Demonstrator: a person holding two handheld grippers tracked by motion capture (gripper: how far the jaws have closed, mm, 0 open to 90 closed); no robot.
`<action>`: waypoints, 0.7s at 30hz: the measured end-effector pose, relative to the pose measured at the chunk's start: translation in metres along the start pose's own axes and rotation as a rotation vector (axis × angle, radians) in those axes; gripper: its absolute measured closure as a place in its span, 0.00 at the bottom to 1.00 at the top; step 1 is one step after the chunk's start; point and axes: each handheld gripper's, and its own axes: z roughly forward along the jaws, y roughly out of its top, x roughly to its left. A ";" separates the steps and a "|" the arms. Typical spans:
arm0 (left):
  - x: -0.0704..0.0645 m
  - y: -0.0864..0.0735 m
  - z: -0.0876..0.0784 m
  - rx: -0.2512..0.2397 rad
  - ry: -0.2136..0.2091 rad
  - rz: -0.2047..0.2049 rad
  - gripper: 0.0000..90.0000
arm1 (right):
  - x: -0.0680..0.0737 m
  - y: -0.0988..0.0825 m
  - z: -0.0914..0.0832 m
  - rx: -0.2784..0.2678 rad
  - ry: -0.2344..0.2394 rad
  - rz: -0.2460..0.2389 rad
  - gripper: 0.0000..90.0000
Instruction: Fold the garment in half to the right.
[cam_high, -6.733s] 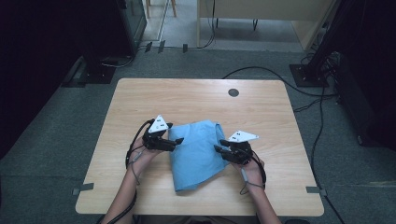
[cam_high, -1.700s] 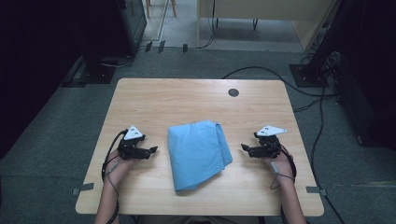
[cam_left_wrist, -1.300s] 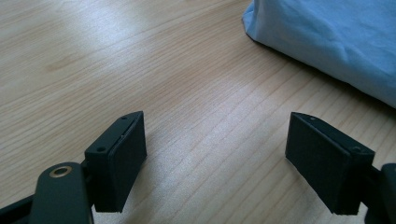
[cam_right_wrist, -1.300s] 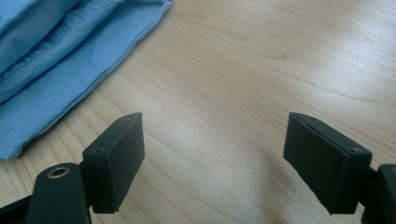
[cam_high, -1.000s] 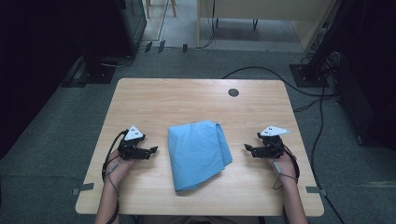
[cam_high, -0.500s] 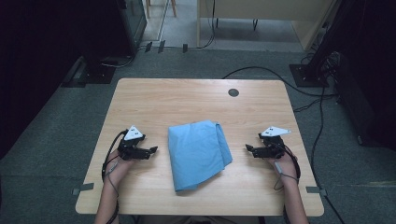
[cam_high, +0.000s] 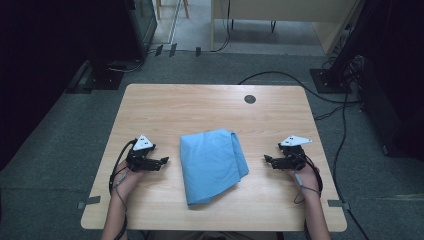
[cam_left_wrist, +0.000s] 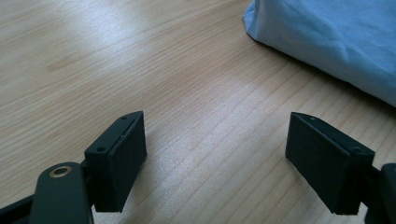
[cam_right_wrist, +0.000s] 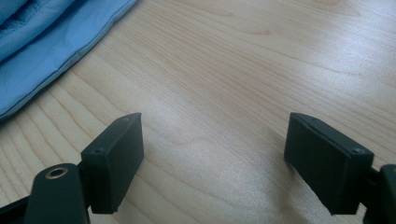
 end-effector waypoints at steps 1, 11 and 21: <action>0.000 0.000 0.000 0.002 0.002 0.004 0.23 | 0.000 0.000 0.000 0.000 0.000 0.000 0.20; -0.002 0.000 0.001 0.006 0.011 0.014 0.22 | -0.001 0.000 0.001 -0.001 -0.005 -0.001 0.19; -0.002 0.000 0.001 0.006 0.014 0.011 0.22 | -0.001 0.001 0.001 0.000 -0.006 -0.001 0.19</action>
